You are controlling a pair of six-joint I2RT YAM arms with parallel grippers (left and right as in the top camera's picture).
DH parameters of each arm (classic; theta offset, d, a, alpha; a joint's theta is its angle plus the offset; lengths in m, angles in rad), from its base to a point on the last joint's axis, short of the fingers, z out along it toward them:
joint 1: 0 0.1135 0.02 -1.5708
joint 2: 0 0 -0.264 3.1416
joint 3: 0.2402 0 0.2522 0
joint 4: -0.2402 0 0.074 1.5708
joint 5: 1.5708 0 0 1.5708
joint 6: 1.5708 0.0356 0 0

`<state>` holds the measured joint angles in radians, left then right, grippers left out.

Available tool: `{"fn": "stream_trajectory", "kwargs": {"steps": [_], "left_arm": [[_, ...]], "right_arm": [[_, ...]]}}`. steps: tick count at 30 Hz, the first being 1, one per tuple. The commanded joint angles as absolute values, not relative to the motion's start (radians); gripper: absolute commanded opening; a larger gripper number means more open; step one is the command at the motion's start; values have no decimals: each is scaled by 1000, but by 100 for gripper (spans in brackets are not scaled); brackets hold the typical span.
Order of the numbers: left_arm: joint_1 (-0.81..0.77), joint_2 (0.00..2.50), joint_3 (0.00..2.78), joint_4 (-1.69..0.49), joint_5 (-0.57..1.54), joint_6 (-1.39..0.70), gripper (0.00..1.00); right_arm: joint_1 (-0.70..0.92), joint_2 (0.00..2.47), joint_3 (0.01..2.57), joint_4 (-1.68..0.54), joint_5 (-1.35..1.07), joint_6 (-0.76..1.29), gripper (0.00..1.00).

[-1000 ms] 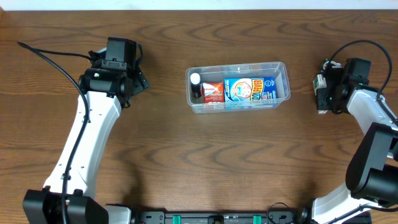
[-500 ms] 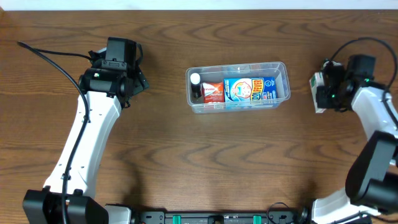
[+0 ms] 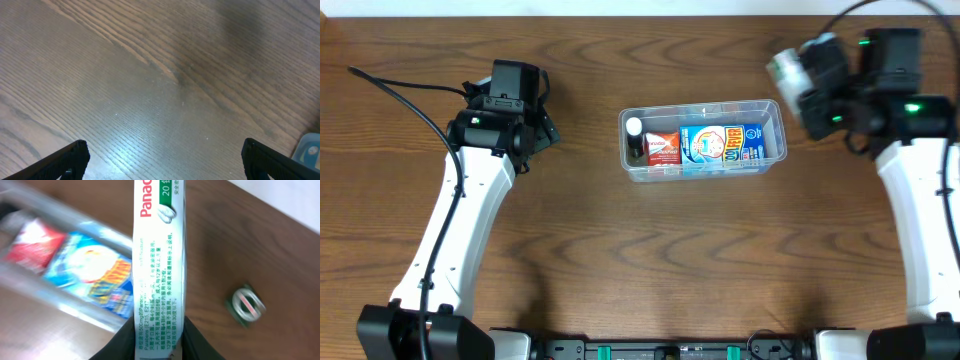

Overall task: Pack container
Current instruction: 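Carry the white Panadol box with the right gripper over the container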

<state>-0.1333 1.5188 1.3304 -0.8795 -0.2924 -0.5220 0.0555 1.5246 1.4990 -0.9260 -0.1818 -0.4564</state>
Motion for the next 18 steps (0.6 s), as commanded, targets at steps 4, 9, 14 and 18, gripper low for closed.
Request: {"fn": "stream_trajectory", "kwargs": {"steps": [4, 9, 14, 18], "left_arm": [[-130, 1530, 1328, -881, -308, -517, 98], [-130, 1530, 1328, -881, -308, -517, 98], [-130, 1530, 1328, -881, -308, -517, 98], [-130, 1530, 1328, -881, -308, -517, 98]], "right_arm": [[227, 1547, 1497, -996, -188, -617, 24], [286, 1571, 1483, -1018, -188, -662, 26], [302, 1623, 1483, -1010, -189, -715, 28], [299, 1676, 1483, -1010, -159, -800, 27]]}}
